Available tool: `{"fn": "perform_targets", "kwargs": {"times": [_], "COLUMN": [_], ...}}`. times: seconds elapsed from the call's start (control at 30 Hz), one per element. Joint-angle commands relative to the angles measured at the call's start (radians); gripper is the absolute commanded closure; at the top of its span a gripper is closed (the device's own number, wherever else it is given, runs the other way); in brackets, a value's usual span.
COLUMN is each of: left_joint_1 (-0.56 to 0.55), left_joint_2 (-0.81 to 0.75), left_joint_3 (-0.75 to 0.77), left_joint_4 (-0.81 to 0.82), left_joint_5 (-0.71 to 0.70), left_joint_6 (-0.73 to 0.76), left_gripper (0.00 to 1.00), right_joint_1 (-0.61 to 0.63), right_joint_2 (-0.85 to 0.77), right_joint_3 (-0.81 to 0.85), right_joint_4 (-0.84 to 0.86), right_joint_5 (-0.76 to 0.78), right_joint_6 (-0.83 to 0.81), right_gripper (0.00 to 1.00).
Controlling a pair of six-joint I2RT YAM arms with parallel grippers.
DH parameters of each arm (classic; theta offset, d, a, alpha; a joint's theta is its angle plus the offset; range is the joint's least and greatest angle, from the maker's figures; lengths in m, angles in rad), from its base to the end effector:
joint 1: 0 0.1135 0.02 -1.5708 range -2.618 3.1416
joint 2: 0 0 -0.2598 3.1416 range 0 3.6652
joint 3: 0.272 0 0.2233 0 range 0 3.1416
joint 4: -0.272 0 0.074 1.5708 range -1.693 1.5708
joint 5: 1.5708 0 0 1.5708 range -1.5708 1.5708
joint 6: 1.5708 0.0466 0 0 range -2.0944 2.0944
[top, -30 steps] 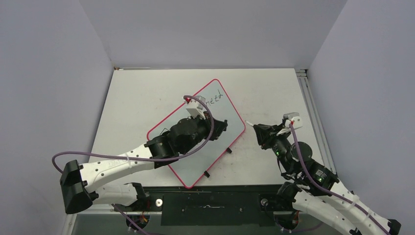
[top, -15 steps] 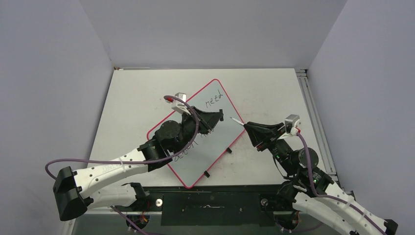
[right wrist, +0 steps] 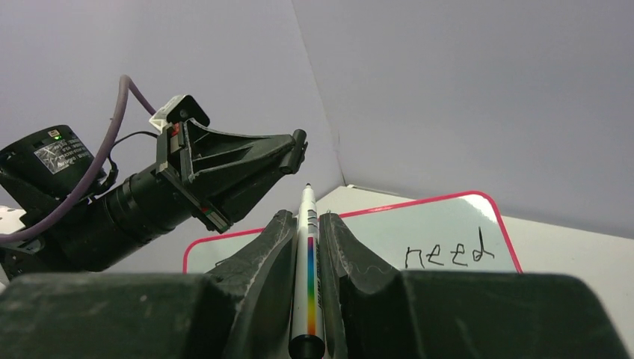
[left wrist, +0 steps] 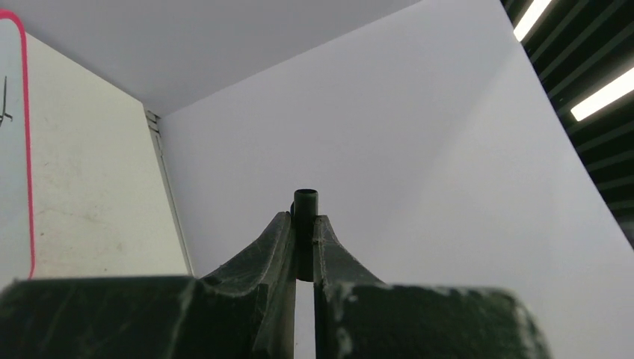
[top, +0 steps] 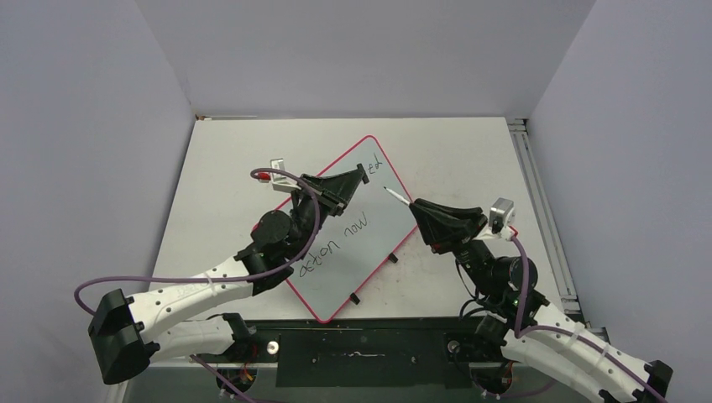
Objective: Write a sentence on the whiteboard
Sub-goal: Close the whiteboard marker at the center of the board.
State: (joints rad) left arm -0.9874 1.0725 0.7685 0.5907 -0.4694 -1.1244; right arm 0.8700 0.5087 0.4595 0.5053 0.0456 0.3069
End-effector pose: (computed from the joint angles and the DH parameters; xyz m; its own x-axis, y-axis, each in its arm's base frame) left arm 0.1442 -0.1802 0.3672 -0.3886 -0.8717 -0.2987 0.3587 0.1555 -0.9204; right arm 0.0784 0.0897 0.3425 0.0480 0.5250 -0.8498 -0.7885 0.5422 0.2904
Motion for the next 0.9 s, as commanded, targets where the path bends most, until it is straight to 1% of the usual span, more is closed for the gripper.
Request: {"fn": "perform_targets", "kwargs": {"times": [0.0,0.23,0.53,0.87], "left_joint_1": [0.009,0.015,0.024,0.024], "left_joint_2": [0.003,0.012,0.032,0.028], "left_joint_3": [-0.002,-0.027,-0.061,-0.090], "left_joint_4": [0.141,0.180,0.227,0.245], "left_joint_5": [-0.036,-0.048,-0.045,-0.043], "left_joint_6": [-0.087,-0.159,-0.226,-0.254], "left_gripper": [1.00,1.00,1.00,1.00], "right_joint_1": [0.002,0.039,0.163,0.176], "right_joint_2": [0.058,0.120,0.185,0.201], "right_joint_3": [-0.012,-0.007,0.015,-0.002], "right_joint_4": [0.199,0.271,0.315,0.381], "right_joint_5": [-0.038,-0.021,0.075,0.139], "right_joint_6": [-0.039,-0.094,-0.213,-0.235], "right_gripper": [0.95,0.95,0.95,0.95]}}
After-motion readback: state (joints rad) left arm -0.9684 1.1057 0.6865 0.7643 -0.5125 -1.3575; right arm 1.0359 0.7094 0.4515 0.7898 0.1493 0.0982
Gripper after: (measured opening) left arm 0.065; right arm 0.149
